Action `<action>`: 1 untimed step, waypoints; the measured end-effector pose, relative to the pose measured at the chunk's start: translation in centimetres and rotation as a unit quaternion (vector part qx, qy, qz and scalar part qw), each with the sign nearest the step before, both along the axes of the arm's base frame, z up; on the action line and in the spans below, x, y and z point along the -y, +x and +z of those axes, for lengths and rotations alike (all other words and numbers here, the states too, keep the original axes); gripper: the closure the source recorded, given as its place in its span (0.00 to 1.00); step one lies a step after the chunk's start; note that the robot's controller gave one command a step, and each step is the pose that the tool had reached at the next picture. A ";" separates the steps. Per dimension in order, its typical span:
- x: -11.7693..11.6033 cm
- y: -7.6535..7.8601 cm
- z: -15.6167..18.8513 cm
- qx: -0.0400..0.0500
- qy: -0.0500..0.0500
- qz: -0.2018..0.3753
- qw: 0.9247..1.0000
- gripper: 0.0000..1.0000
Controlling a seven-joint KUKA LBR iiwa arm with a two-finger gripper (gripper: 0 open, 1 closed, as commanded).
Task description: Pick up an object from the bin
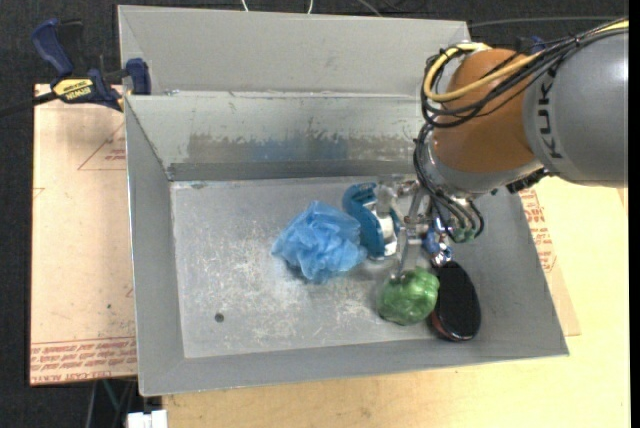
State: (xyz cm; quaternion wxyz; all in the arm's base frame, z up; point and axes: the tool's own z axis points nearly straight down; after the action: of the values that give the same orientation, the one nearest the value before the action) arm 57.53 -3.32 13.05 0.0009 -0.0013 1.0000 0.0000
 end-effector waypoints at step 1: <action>0.0 0.0 0.0 0.000 0.000 0.000 1.000 0.00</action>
Offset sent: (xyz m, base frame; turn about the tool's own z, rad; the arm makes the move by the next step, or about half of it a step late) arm 0.0009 0.0319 -0.0420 0.0644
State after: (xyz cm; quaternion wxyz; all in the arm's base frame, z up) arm 57.53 -3.32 13.05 0.0009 -0.0012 1.0000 0.0000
